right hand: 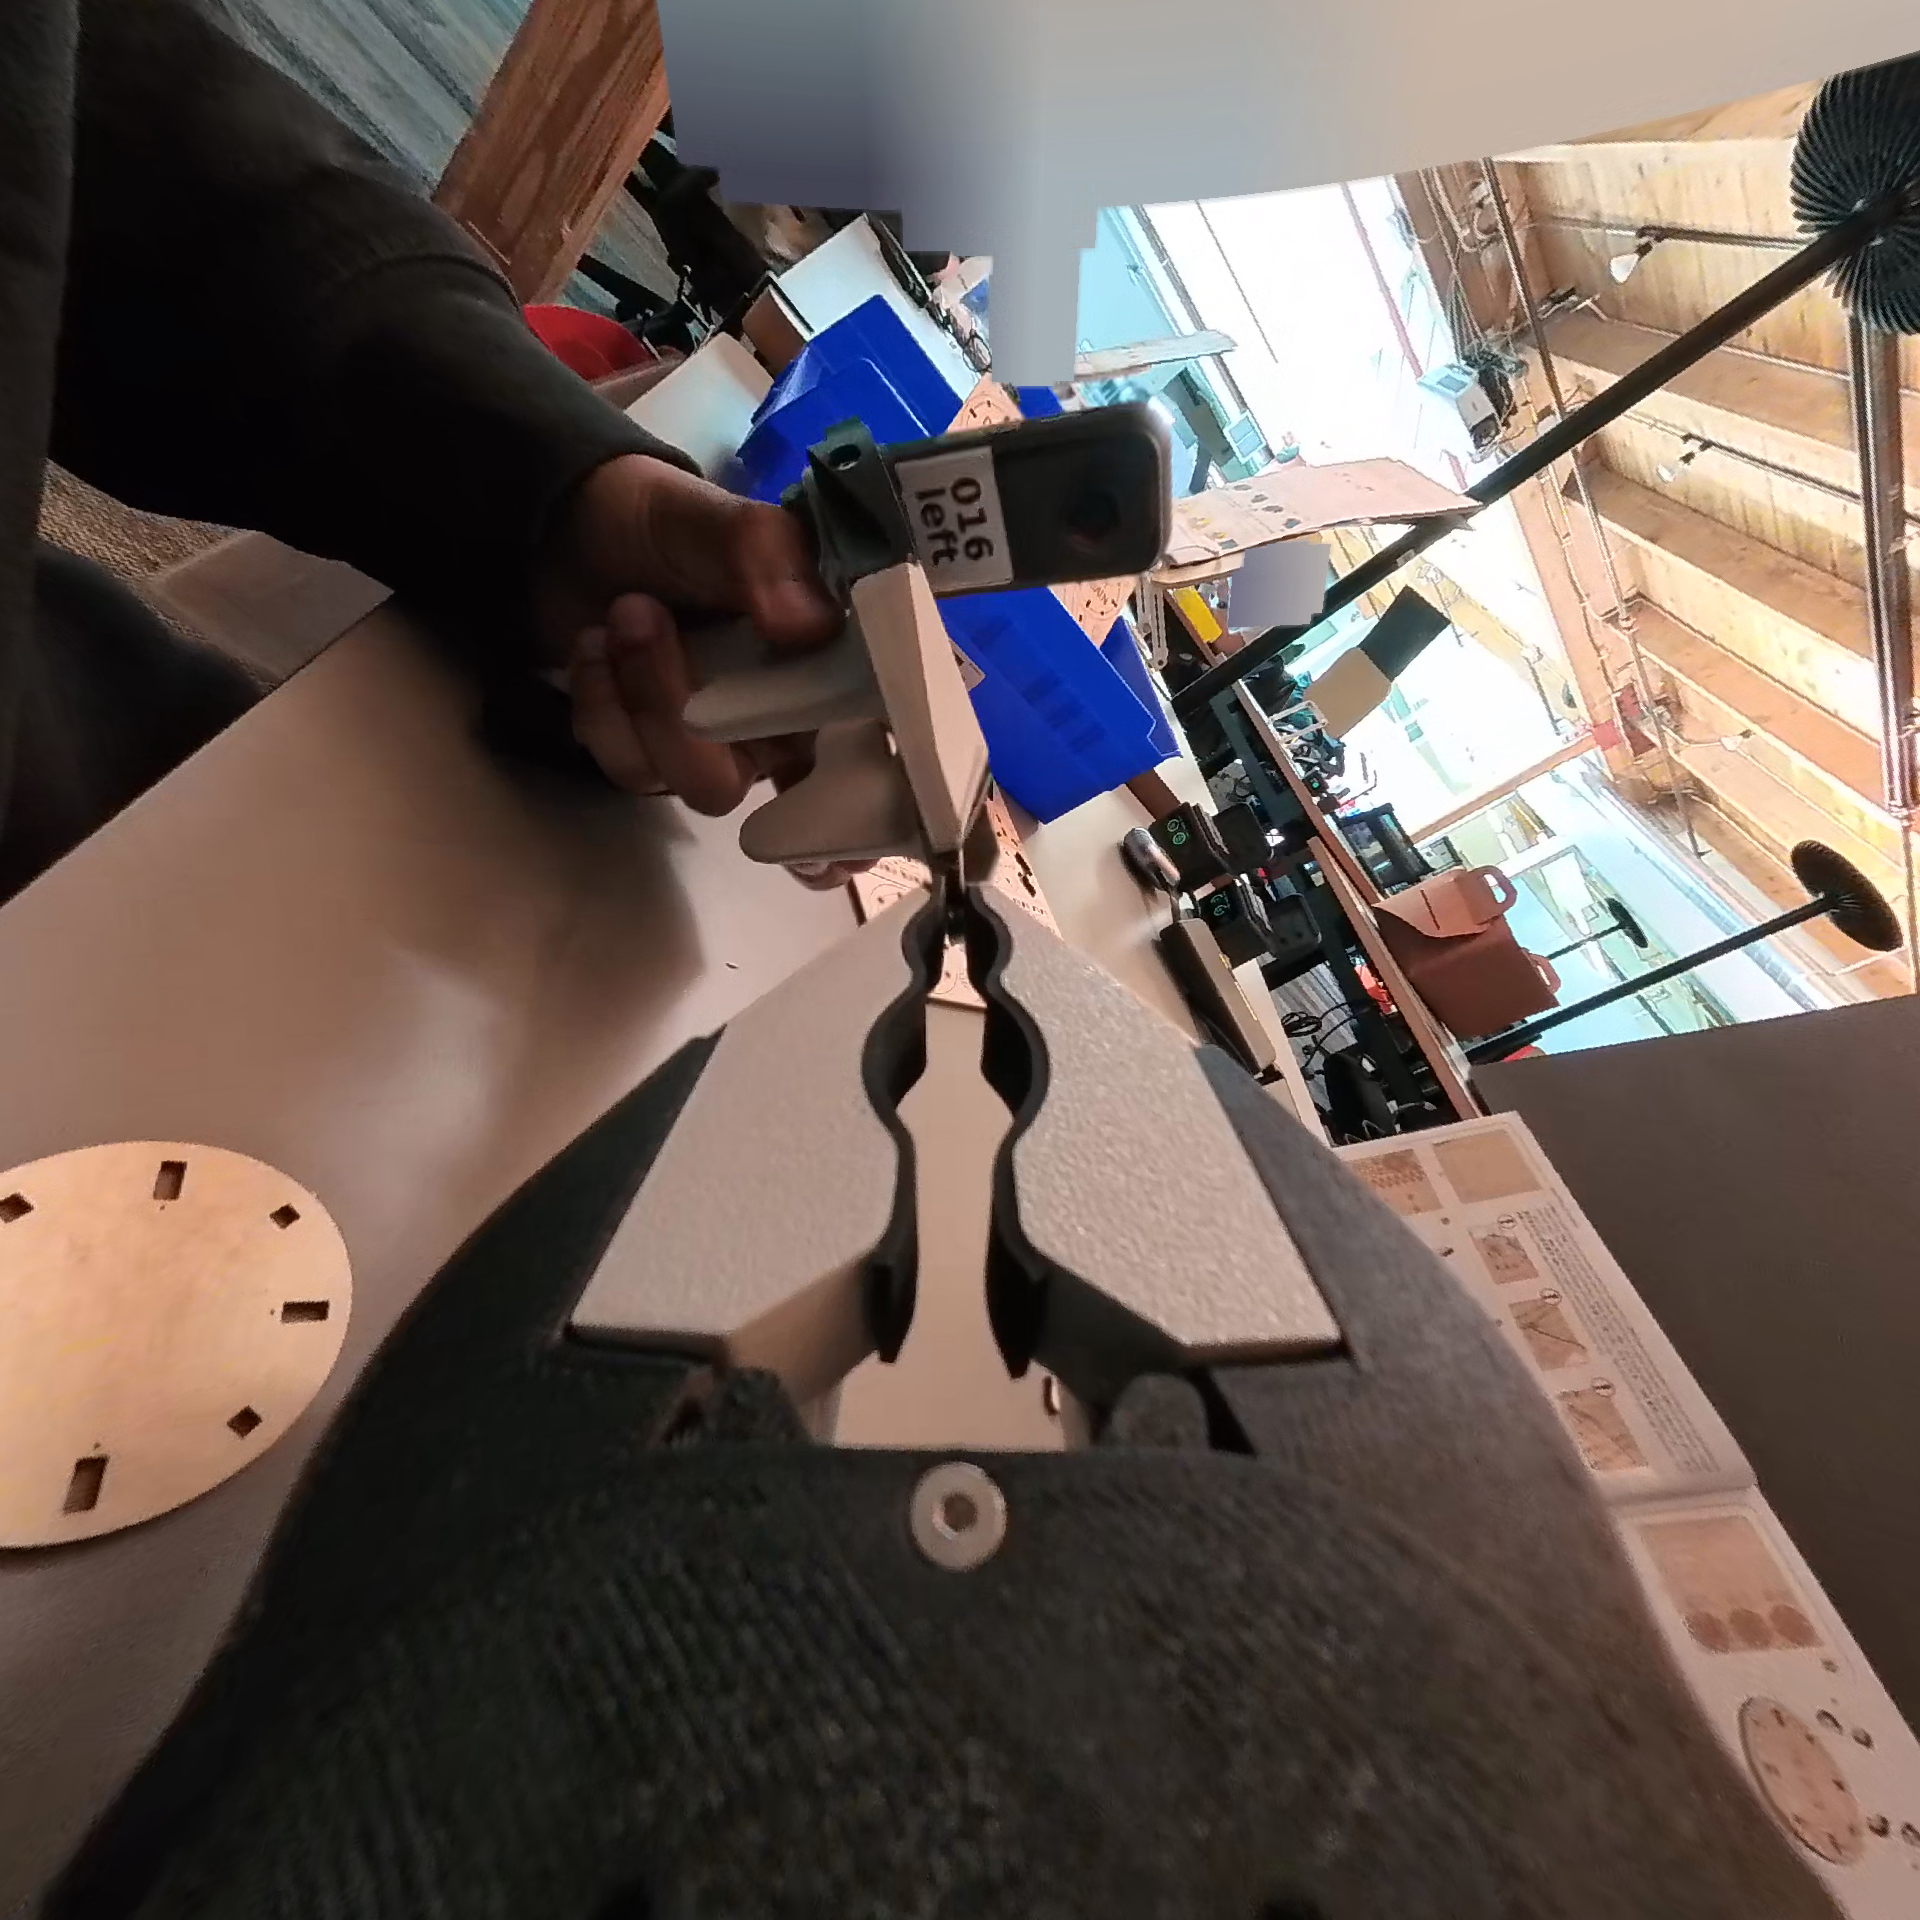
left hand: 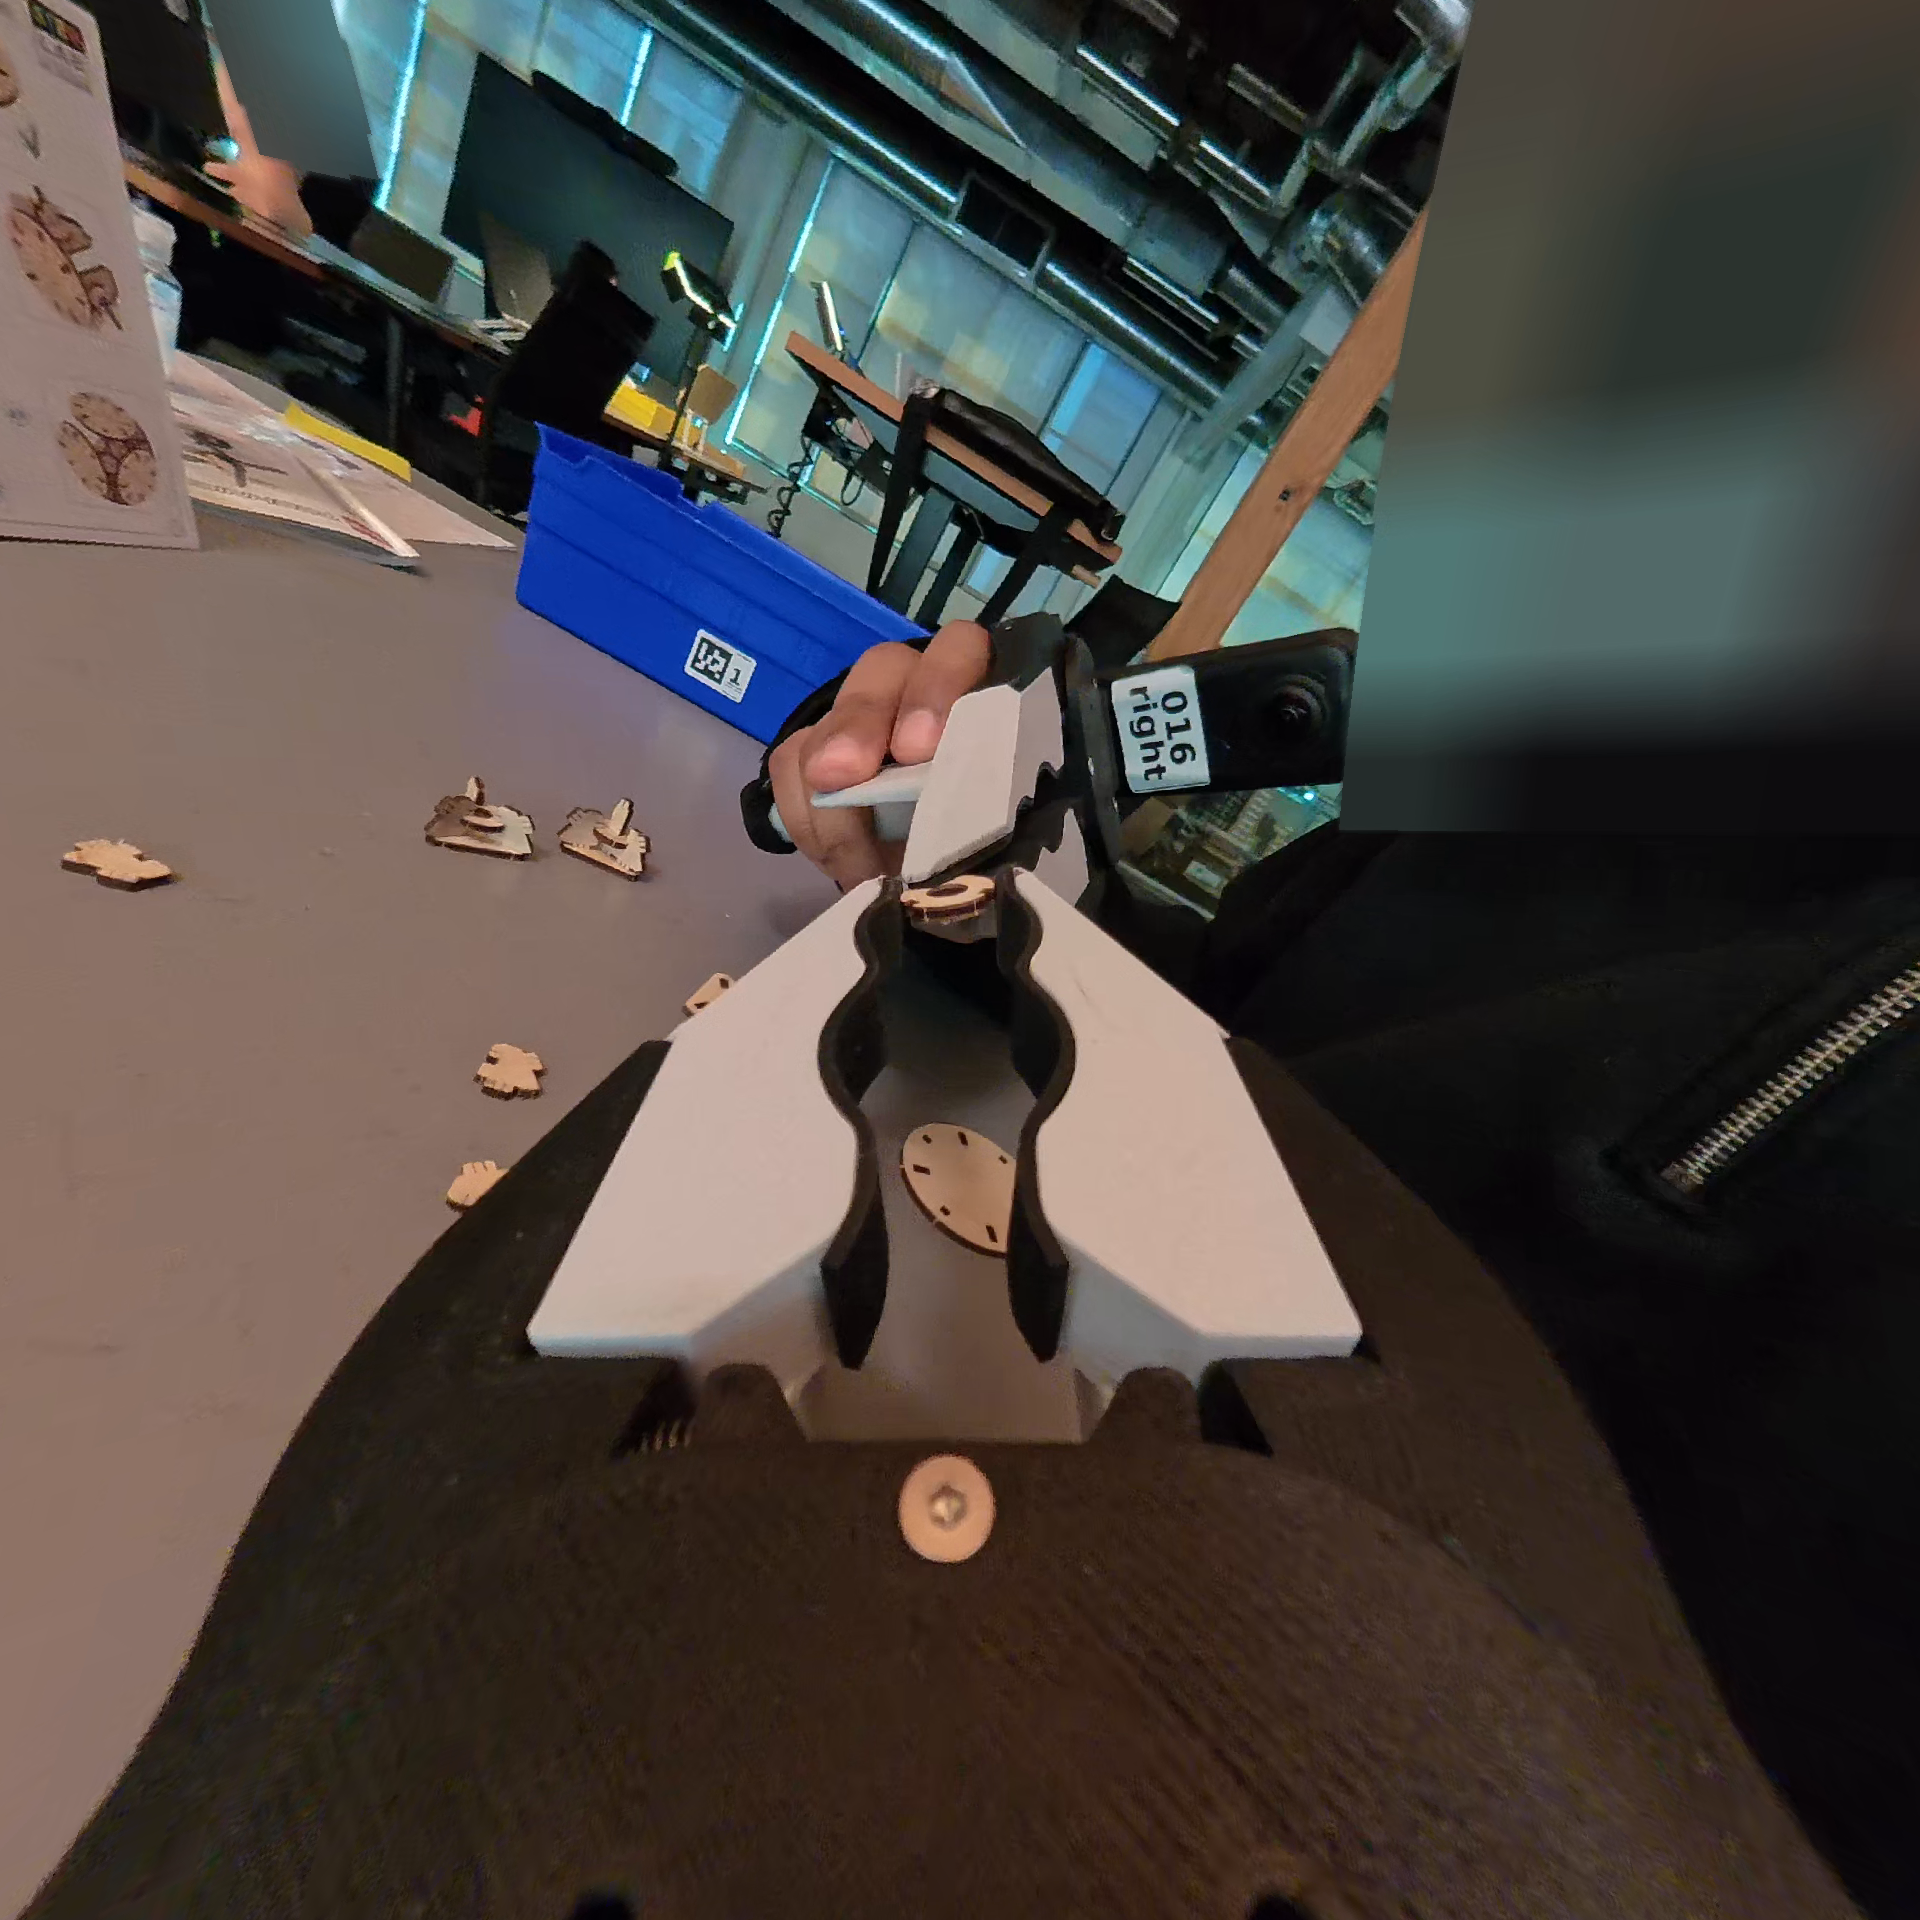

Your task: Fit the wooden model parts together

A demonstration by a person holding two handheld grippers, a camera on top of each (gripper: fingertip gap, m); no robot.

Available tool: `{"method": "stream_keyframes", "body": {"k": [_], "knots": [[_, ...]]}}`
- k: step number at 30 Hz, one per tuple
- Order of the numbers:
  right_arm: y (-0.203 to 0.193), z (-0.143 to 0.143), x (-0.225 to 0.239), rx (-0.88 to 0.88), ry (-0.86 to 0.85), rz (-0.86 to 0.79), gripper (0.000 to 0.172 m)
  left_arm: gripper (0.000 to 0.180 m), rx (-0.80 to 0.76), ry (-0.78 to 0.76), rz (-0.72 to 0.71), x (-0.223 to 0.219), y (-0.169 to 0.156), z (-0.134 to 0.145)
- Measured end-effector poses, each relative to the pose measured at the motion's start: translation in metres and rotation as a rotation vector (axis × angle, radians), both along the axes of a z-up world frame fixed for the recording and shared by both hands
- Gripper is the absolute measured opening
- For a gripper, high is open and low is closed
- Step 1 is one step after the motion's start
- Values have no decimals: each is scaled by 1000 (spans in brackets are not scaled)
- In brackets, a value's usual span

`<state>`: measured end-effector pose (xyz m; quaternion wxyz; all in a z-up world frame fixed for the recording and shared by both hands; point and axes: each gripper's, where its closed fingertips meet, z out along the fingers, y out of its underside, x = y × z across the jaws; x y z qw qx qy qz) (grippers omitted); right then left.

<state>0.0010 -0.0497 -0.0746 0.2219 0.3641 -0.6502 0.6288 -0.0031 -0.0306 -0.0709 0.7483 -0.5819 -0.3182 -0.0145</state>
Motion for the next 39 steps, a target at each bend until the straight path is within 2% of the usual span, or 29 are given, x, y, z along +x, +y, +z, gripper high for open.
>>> {"method": "stream_keyframes", "body": {"k": [4,8,13,14,16,18,22,25,32,39], "knots": [[-1,-1,-3,11,-33,-11,3,16,-32,33,43,-3,-3,0],[2,-7,-15,91,-147,-24,8,16,-36,67,130,-10,-15,4],[7,-1,-54,121,-424,-123,23,16,-92,106,287,-21,-32,4],[8,-4,-64,148,-493,-157,29,16,-103,117,321,-23,-36,4],[9,-23,-76,274,-631,-216,52,16,-112,134,366,-25,-41,5],[11,-46,-80,420,-708,-260,56,16,-109,132,369,-26,-42,5],[11,-83,-80,596,-705,-358,40,15,-129,136,364,-25,-39,4],[11,-100,-74,693,-734,-379,48,15,-129,132,361,-25,-39,4],[6,-102,-77,691,-827,-402,44,16,-115,124,346,-25,-37,4],[0,-104,-74,684,-742,-431,37,16,-127,128,349,-25,-36,4]]}}
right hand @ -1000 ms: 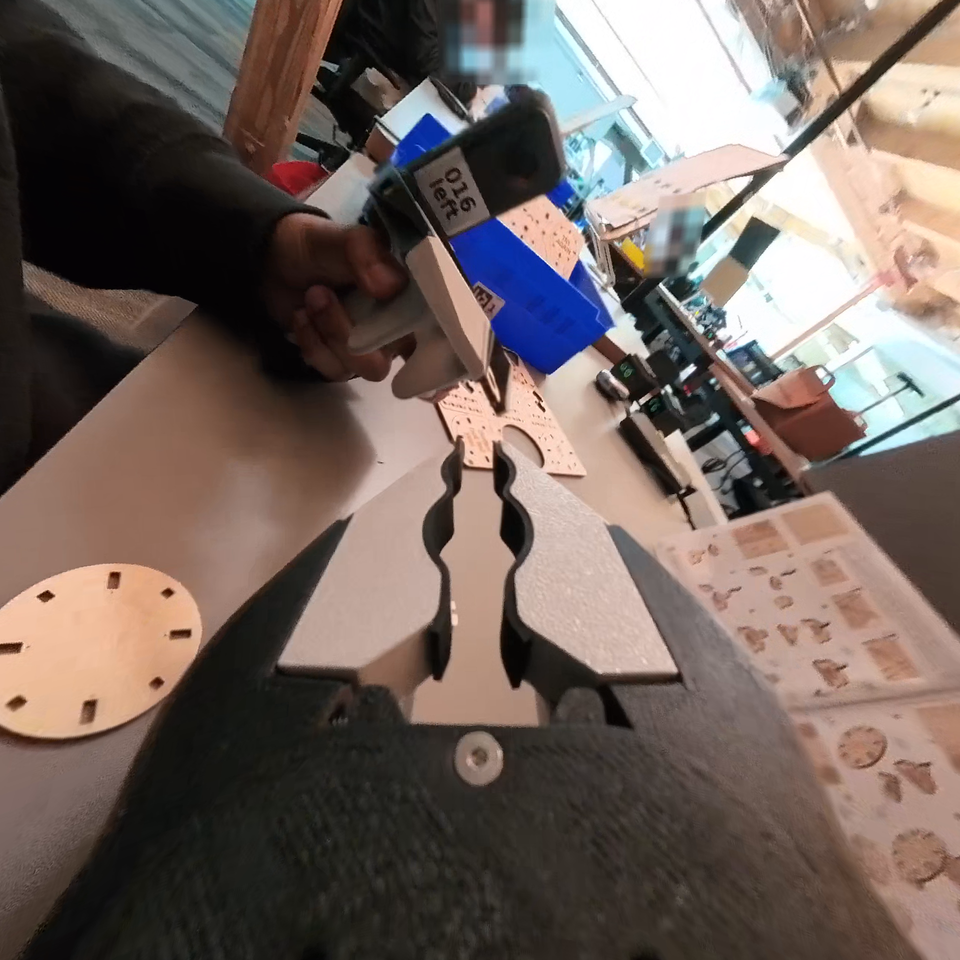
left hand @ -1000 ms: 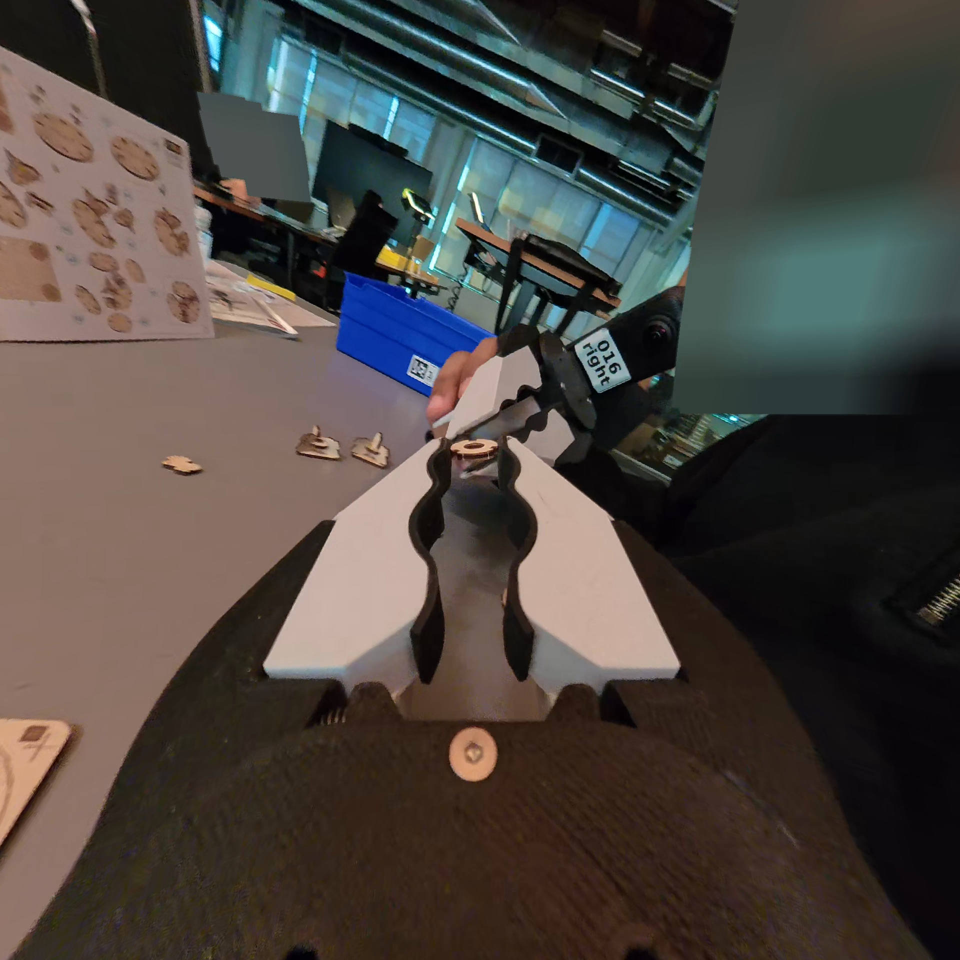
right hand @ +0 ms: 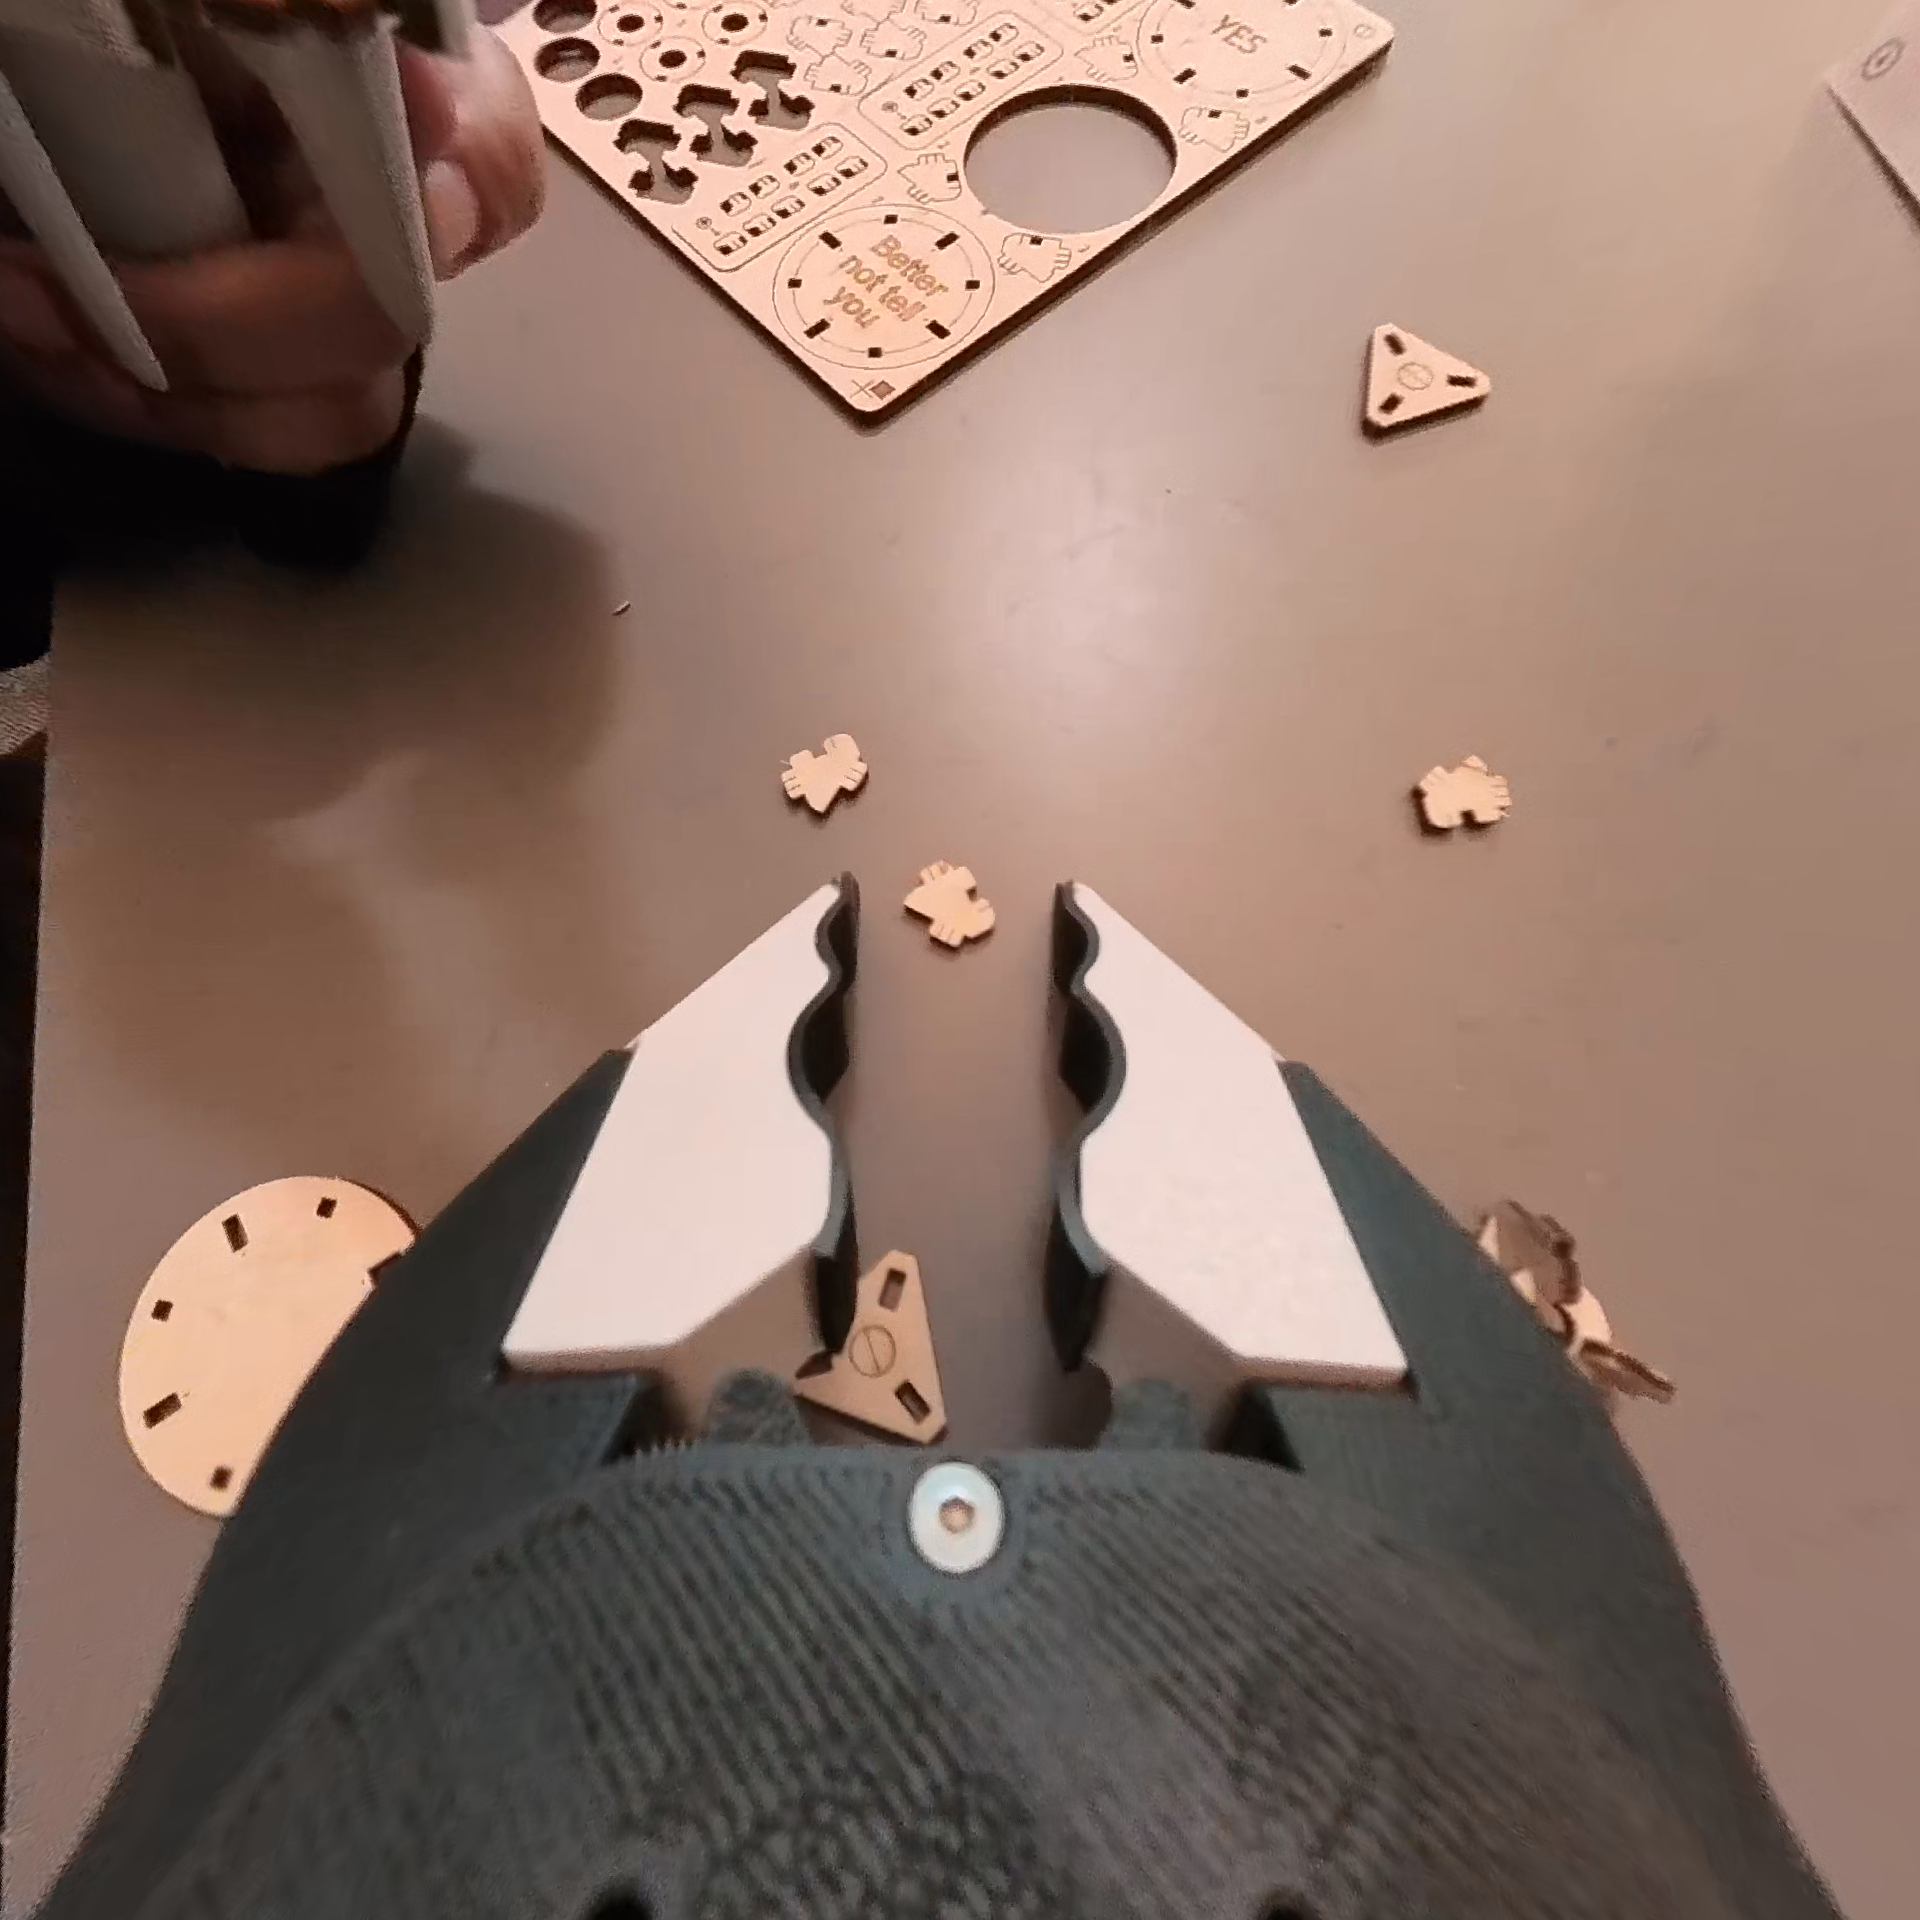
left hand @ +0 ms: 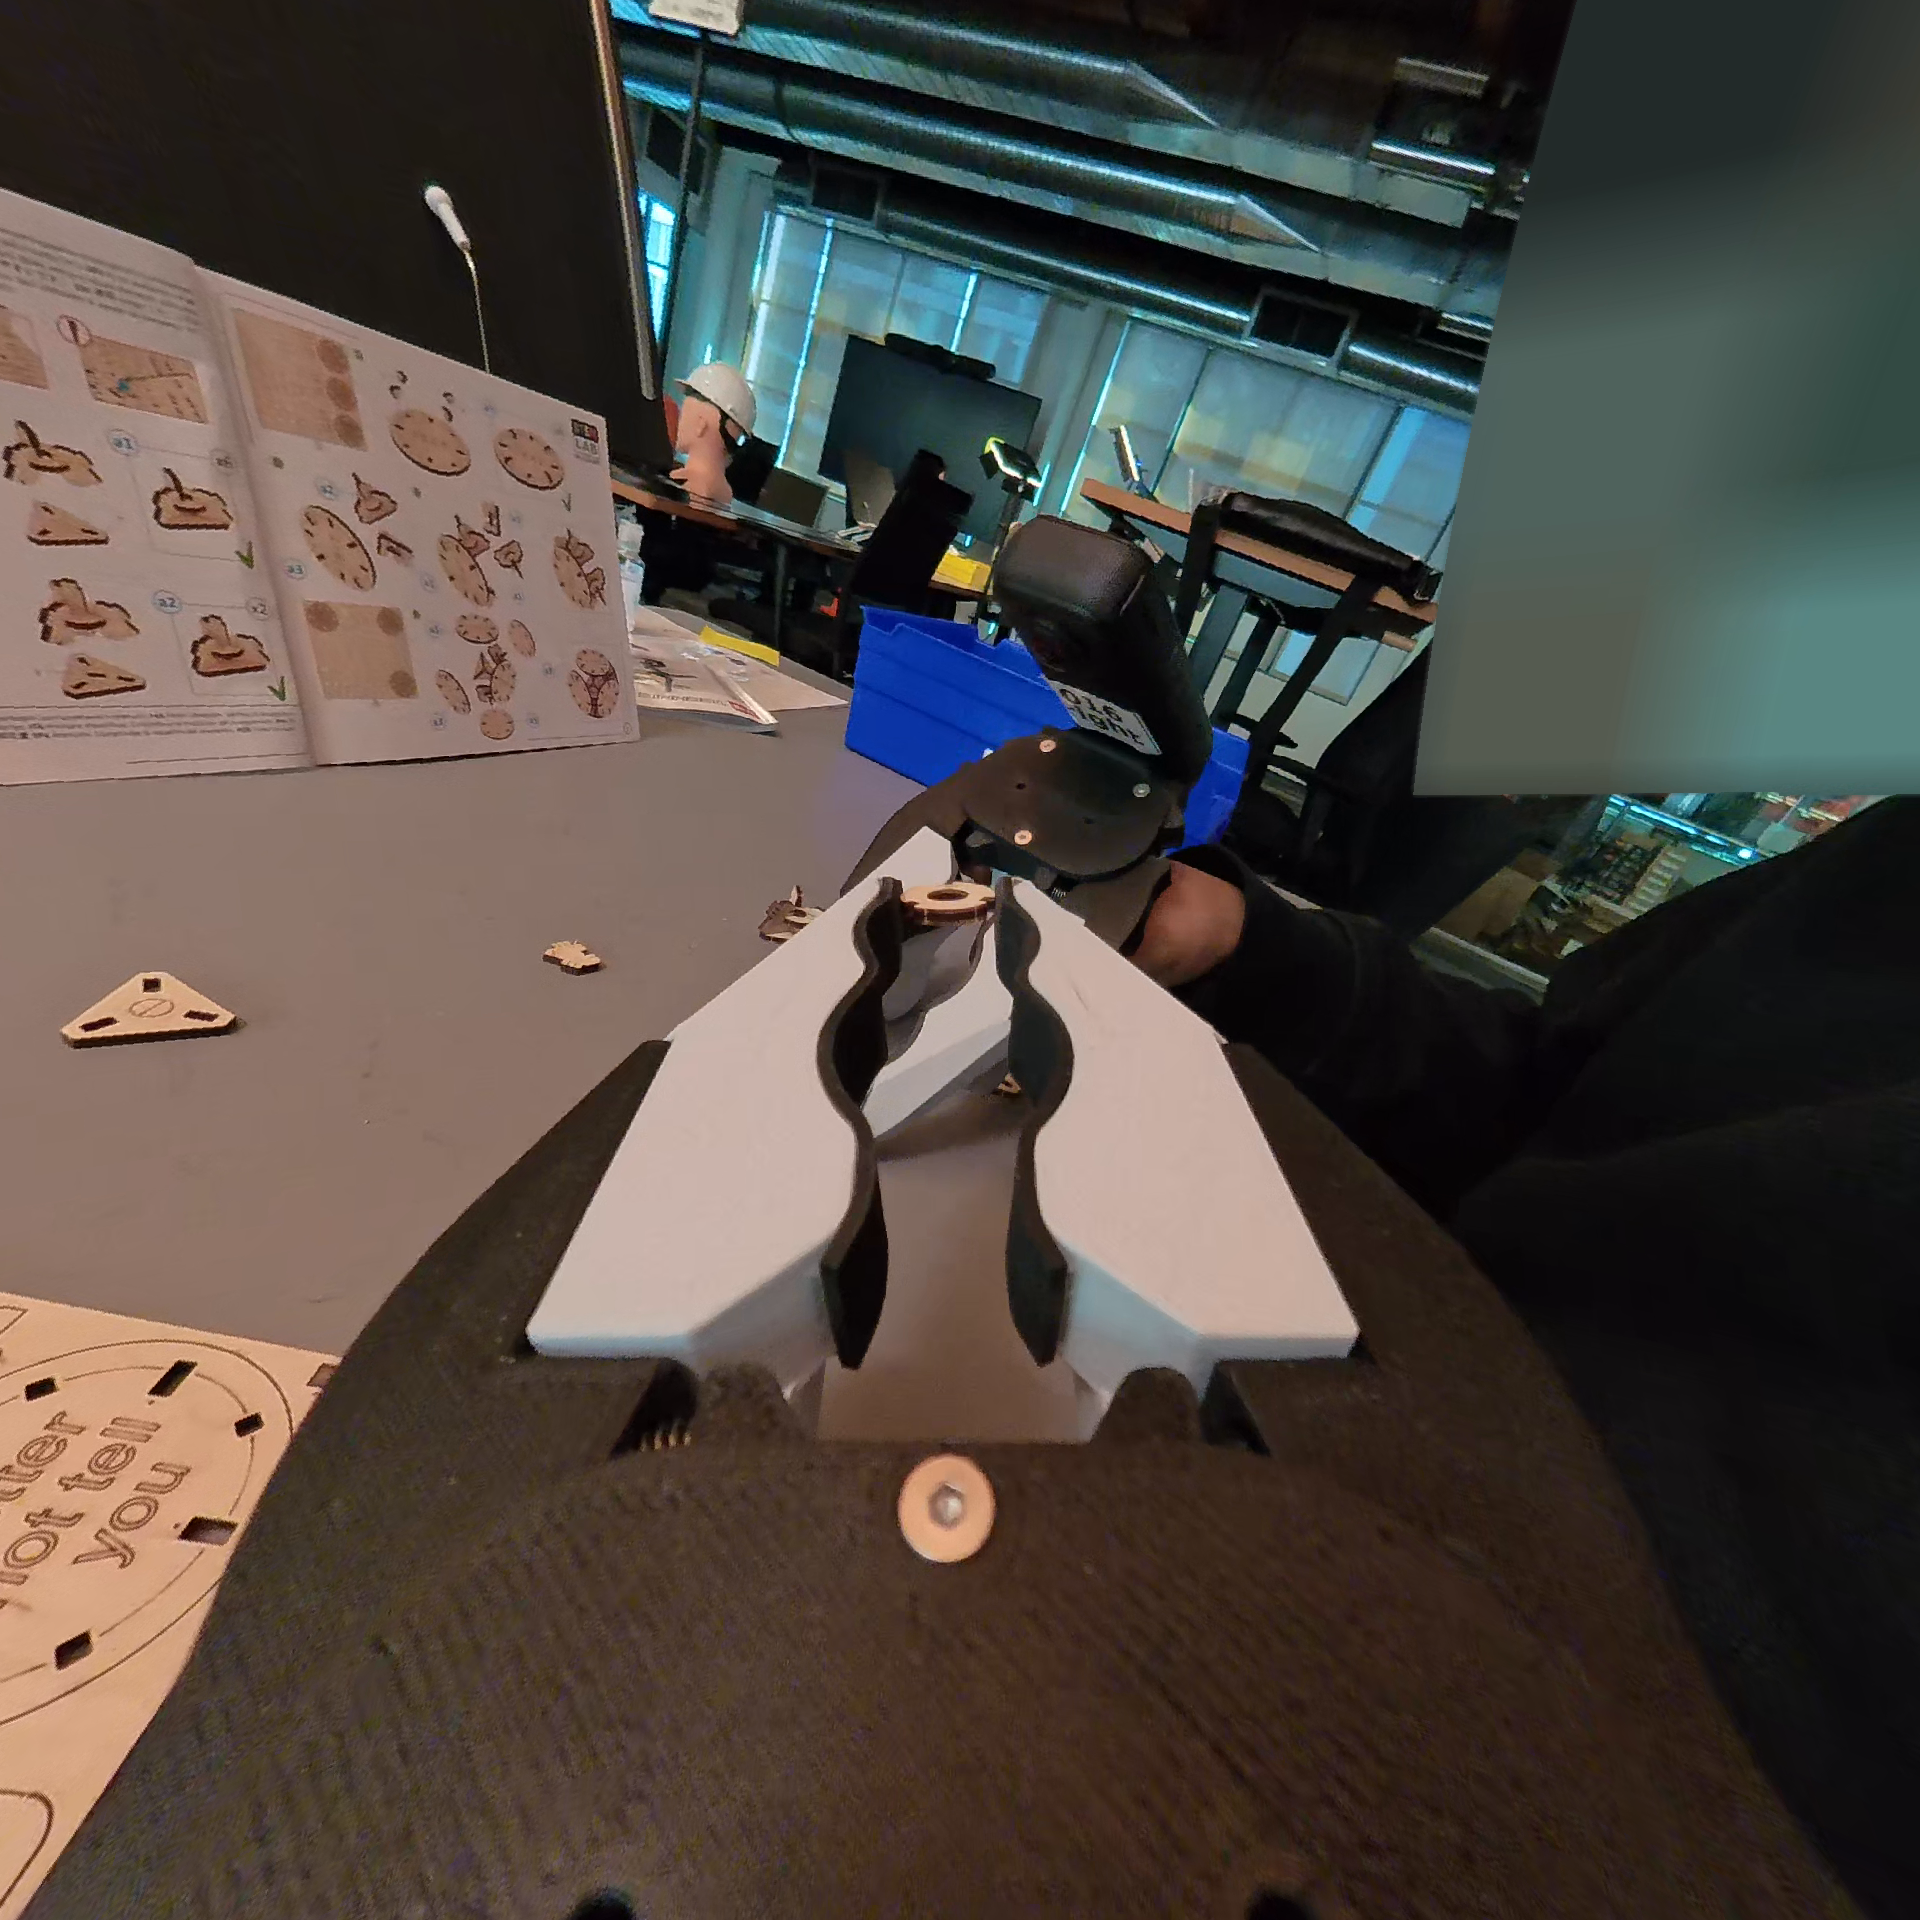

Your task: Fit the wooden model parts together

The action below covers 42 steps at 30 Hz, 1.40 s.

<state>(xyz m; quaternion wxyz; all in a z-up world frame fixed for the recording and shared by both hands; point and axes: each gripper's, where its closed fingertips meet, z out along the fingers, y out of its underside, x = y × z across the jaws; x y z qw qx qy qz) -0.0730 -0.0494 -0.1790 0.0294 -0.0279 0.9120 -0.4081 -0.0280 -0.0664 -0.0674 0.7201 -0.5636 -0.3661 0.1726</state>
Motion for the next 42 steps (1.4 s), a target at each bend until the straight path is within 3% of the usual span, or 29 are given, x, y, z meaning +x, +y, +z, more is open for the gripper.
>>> {"method": "stream_keyframes", "body": {"k": [6,13,21,42], "knots": [[0,-1,-1,12,24,-10,20,16,0,2,-3,0,2,0],[12,1,-27,24,49,-109,31,15,9,4,3,0,0,1],[7,0,-17,16,34,-70,36,15,14,3,0,0,0,1],[3,-1,-13,-4,41,-50,15,15,24,3,-1,0,-1,2]]}}
